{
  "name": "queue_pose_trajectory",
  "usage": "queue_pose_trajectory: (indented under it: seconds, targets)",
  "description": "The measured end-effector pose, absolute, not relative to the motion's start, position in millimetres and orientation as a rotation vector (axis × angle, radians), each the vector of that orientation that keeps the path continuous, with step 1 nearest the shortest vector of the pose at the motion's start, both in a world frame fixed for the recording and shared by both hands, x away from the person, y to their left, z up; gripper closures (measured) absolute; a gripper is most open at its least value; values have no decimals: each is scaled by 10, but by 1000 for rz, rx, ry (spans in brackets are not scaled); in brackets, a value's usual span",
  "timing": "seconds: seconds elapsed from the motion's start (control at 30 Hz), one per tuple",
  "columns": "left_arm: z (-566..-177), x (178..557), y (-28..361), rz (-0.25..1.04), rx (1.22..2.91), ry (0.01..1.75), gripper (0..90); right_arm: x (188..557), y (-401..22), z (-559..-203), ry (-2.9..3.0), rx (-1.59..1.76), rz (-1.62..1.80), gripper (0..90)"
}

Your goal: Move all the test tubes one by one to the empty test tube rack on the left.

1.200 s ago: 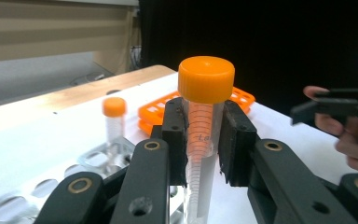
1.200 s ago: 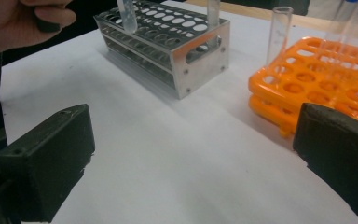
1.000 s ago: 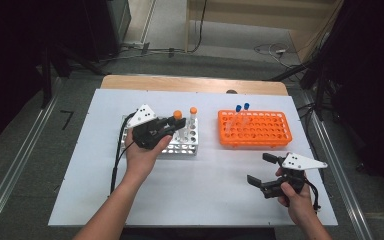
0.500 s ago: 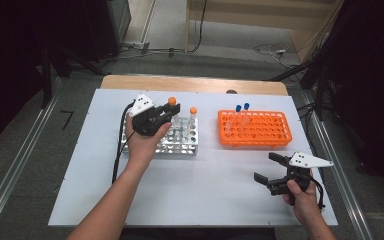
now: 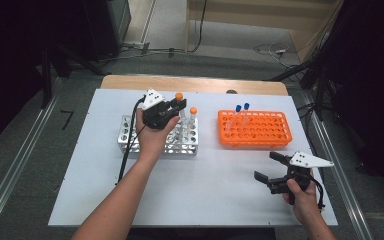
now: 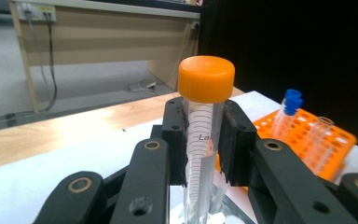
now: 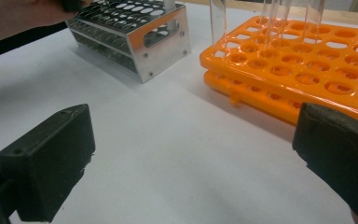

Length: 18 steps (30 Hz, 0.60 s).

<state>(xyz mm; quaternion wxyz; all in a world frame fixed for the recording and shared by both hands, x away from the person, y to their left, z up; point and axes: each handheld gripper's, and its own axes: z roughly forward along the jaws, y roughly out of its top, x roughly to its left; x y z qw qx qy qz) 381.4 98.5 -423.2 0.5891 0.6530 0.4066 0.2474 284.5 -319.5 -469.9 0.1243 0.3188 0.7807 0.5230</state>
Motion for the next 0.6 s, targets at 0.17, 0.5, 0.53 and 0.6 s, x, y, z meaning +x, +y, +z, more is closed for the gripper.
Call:
queue_pose_trajectory:
  seconds: [0.17, 0.5, 0.53, 0.6]
  targets:
    - [-4287, 3864, 958, 580, 1539, 964, 756, 2854, -3207, -4705, 2275, 930, 1527, 0]
    - [-4340, 3874, 890, 578, 1622, 975, 754, 2859, -3207, -4712, 2277, 936, 1527, 0]
    - [-4339, 3875, 885, 578, 1637, 982, 752, 2861, -3206, -4714, 2278, 937, 1525, 0]
    - [-4338, 3877, 877, 575, 1660, 984, 752, 2865, -3204, -4719, 2280, 938, 1523, 0]
